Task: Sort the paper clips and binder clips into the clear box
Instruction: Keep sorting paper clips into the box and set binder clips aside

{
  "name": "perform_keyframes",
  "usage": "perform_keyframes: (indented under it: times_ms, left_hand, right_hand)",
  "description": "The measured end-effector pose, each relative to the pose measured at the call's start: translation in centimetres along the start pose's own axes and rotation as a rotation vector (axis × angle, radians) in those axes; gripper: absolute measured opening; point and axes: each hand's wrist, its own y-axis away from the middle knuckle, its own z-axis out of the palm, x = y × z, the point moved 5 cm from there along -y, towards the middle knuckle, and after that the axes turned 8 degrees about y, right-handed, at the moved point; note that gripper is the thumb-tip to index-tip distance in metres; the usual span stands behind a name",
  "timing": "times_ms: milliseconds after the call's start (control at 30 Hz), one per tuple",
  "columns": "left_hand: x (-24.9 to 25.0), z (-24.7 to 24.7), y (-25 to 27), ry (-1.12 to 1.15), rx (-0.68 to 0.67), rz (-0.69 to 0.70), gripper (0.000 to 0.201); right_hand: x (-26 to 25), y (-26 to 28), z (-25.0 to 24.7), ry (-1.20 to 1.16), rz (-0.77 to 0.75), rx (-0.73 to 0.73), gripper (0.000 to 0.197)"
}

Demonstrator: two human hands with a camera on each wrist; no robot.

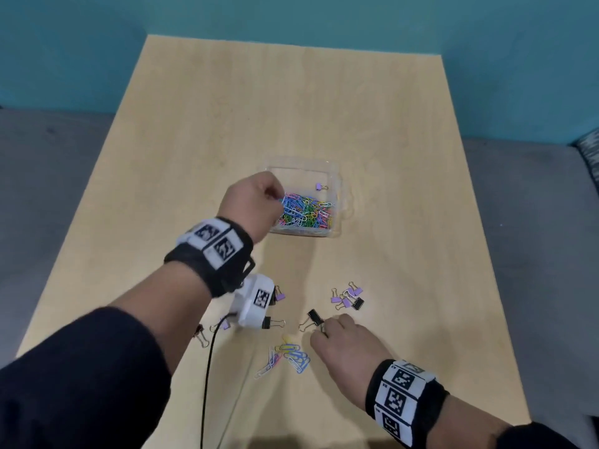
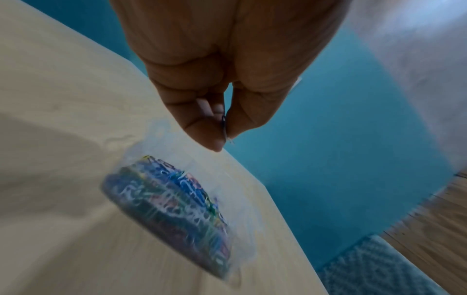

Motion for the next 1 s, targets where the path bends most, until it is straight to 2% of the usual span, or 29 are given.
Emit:
perform_keyframes:
  times_ms: [100,200,300,400,500,567,633,700,833,967,1000]
  left_hand:
    - [0.5,0.1,-1.7,-0.063,-0.032,-0.003,0.024]
    - [-0.5,-1.3,-0.5,-0.208,0.014,0.04,0.022]
    - [-2.0,-2.4,3.8,-0.261,0.041,0.073,0.017]
    - [-5.0,-1.3,10.6,-0.281,-0.095,0.024,0.016]
    - [-9.0,0.8,16.3,-0.336,-0.25,-0.083,0.018]
    - [-10.5,2.3,18.7,-0.378,-0.334,-0.121,0.036]
    - [-10.8,3.7,19.8,-0.415,-0.367,-0.083,0.049]
    - [-10.7,4.8,20.3,-0.447,-0.363,-0.009,0.051]
    - [-10.7,6.0,20.1,-0.53,-0.34,0.082,0.039]
    - [-10.9,6.1,19.6,-0.682,-0.367,0.133,0.049]
    - [-10.9,6.2,19.6,-0.684,-0.381,0.119,0.046]
  right_hand:
    - [0.1,0.3,-0.4,-0.049,0.015,0.033,0.052]
    - [0.2,0.5,-0.7,-0.068,-0.013,0.064,0.065]
    - [0.4,0.5,-0.6,-0.111,-0.05,0.063,0.047]
    - [3.0,-0.5,-2.8,-0.377,0.102,0.062,0.023]
    - [6.9,-2.2,-7.6,-0.671,0.294,0.25,0.017]
    - [8.7,-3.8,-11.1,-0.793,0.353,0.36,0.014]
    - [9.9,-5.8,-14.2,-0.802,0.369,0.447,0.011]
    - [10.7,-7.4,-16.3,-0.84,0.391,0.487,0.013]
    - [10.8,-8.3,-17.2,-0.928,0.375,0.447,0.014]
    - [9.3,-7.3,-16.3,-0.868,0.298,0.364,0.013]
    - [8.6,-6.7,-15.7,-0.844,0.271,0.323,0.011]
